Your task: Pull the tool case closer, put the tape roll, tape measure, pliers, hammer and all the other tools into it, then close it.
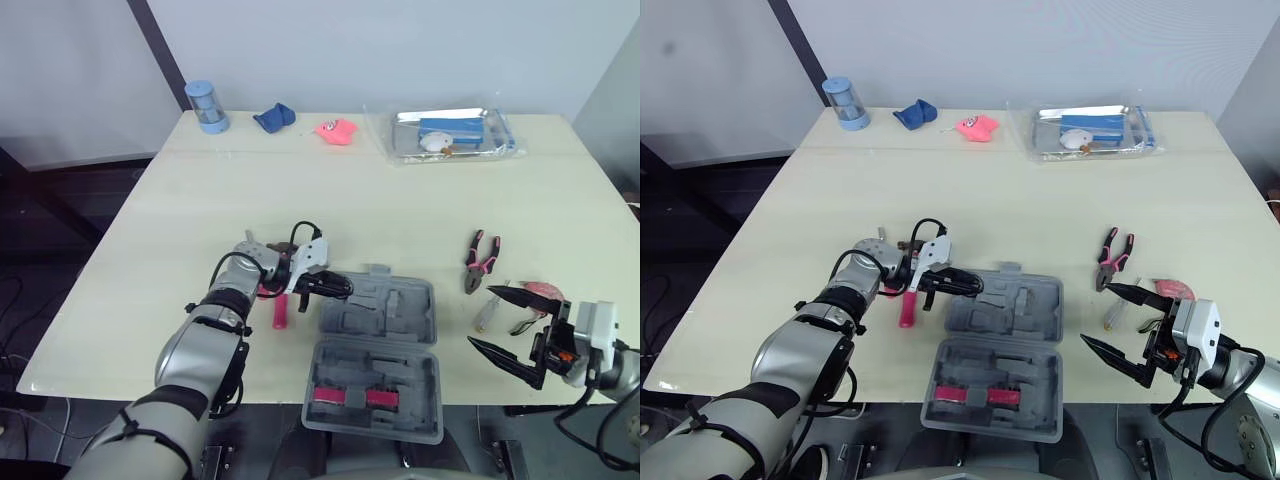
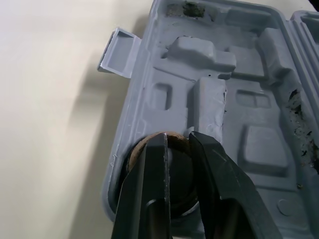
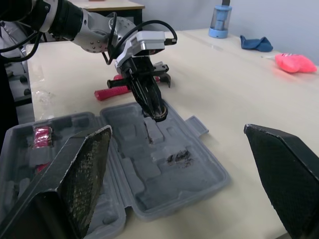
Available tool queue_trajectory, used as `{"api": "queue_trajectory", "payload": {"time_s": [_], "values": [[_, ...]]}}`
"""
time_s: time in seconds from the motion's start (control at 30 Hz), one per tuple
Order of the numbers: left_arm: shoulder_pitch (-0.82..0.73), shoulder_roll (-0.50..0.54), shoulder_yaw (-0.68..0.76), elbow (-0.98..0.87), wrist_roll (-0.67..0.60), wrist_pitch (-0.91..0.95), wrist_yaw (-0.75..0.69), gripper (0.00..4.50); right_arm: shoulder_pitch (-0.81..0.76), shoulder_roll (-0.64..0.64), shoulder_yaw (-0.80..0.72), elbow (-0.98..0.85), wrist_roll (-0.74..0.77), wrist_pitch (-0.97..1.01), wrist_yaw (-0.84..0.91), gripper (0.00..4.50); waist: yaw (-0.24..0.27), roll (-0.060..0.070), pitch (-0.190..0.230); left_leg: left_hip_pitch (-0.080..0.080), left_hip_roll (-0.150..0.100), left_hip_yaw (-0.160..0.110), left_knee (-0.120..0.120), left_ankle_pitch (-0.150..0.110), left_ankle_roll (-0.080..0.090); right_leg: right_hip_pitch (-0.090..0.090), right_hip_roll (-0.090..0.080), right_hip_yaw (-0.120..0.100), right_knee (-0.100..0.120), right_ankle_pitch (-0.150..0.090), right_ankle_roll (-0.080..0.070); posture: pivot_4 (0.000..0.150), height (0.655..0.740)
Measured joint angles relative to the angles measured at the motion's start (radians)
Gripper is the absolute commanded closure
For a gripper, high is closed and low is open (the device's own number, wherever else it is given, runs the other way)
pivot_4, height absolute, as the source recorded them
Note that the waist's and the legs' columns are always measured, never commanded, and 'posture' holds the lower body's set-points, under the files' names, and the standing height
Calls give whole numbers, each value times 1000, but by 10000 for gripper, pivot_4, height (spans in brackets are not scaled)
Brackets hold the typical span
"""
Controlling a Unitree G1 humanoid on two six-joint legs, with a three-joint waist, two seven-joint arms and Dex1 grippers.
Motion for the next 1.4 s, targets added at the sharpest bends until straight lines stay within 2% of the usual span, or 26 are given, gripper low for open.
{"api": "queue_trajectory", "payload": {"time_s": [0.23,0.37,0.4,0.5,0.53,0.63,0.7,0.77,0.93,1.03,1.23,1.4], "values": [[16,1,89,-26,-78,24,-55,37113,-19,2,0,10,9,2,-1,0,-1,0,0,0,0,0,0,0,0,0,0,0,0,0,0,1500,7400],[49,27,155,-149,-164,76,-109,37113,-23,25,-3,20,32,5,-18,0,-3,0,0,0,0,0,0,0,0,0,0,0,0,0,0,1500,7400],[118,56,195,-285,-228,145,-122,37113,-22,33,-15,43,39,5,-32,0,-7,1,0,0,1,0,0,0,0,0,0,0,0,0,0,1500,7400],[260,119,241,-496,-303,254,-111,37113,-20,35,-42,87,39,5,-56,0,-13,1,0,1,1,0,-1,0,0,-1,0,1,1,0,0,1500,7400],[375,170,277,-632,-345,327,-84,37113,-14,36,-70,121,39,4,-71,0,-18,1,0,1,2,0,-1,0,0,-1,0,1,1,0,-1,1500,7400],[546,248,355,-813,-407,453,-14,37113,8,36,-122,188,36,0,-87,0,-9,2,0,1,2,0,-1,0,0,-1,0,0,1,0,-1,1500,7400],[614,271,395,-887,-430,490,22,37113,14,35,-130,215,34,-4,-79,0,2,2,0,1,2,0,-1,0,0,0,0,0,1,0,-1,1500,7400],[777,321,485,-999,-465,534,83,37113,54,22,-176,275,33,-30,-52,0,1,3,-1,2,2,3,-2,0,0,1,-1,1,0,0,-1,1500,7400],[1005,330,619,-1080,-502,575,176,37113,102,16,-245,402,22,-71,-21,0,6,3,-1,2,2,3,-3,0,0,1,-1,1,-2,0,-1,1500,7400],[1104,309,671,-1132,-523,575,228,29200,116,3,-275,462,20,-95,-1,0,3,3,-2,3,2,5,-3,0,0,1,-1,3,-2,0,-1,1500,7400],[1262,260,733,-1141,-525,551,297,654,166,-15,-334,622,1,-137,28,0,2,3,-3,3,2,6,-4,0,0,1,-1,3,-2,0,-1,1500,7400],[1269,260,739,-1141,-525,538,308,654,175,-19,-337,687,-8,-159,45,0,1,4,-5,4,3,8,-4,0,0,1,-1,5,-2,-1,-1,1500,7400]]}}
